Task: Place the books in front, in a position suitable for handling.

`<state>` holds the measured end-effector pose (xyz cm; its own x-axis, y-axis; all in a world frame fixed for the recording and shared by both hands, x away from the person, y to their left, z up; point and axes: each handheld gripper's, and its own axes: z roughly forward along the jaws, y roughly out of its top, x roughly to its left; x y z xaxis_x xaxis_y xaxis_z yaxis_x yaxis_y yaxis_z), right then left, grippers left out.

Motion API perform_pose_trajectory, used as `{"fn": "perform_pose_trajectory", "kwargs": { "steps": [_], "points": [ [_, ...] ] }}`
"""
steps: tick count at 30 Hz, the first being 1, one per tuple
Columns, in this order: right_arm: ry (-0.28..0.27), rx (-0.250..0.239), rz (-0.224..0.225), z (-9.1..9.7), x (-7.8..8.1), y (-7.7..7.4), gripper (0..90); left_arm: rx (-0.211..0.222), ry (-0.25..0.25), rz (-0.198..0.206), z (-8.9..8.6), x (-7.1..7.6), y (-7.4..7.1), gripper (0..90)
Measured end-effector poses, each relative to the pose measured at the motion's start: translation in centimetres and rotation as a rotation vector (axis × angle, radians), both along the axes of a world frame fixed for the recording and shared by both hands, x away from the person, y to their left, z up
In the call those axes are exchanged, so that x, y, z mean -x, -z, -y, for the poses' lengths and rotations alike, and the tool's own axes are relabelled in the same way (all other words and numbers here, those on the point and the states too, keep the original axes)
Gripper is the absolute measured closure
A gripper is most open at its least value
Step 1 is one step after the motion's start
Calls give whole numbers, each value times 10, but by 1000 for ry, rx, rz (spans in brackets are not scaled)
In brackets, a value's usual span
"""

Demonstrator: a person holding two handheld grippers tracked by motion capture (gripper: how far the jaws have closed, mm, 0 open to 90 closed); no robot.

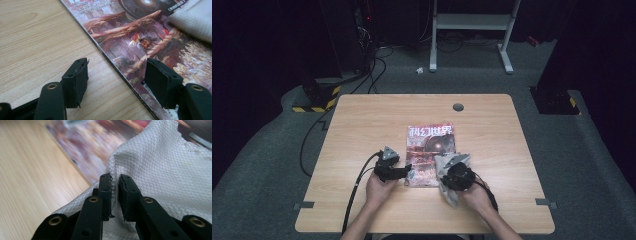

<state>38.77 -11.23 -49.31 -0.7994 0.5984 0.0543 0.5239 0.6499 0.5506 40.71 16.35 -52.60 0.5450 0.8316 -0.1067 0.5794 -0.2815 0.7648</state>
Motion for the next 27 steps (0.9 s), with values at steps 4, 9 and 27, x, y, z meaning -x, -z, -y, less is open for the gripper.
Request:
{"fn": "perform_pose_trajectory", "kwargs": {
  "steps": [4,9,27],
  "points": [
    [55,2,-1,29,2,-1,792,3,0,-1,0,0,0,354],
    [62,29,22,23,4,-1,793,1,5,2,0,0,0,366],
    [-130,-13,-5,-99,-2,2,793,2,5,0,0,0,0,367]
  ]
}}
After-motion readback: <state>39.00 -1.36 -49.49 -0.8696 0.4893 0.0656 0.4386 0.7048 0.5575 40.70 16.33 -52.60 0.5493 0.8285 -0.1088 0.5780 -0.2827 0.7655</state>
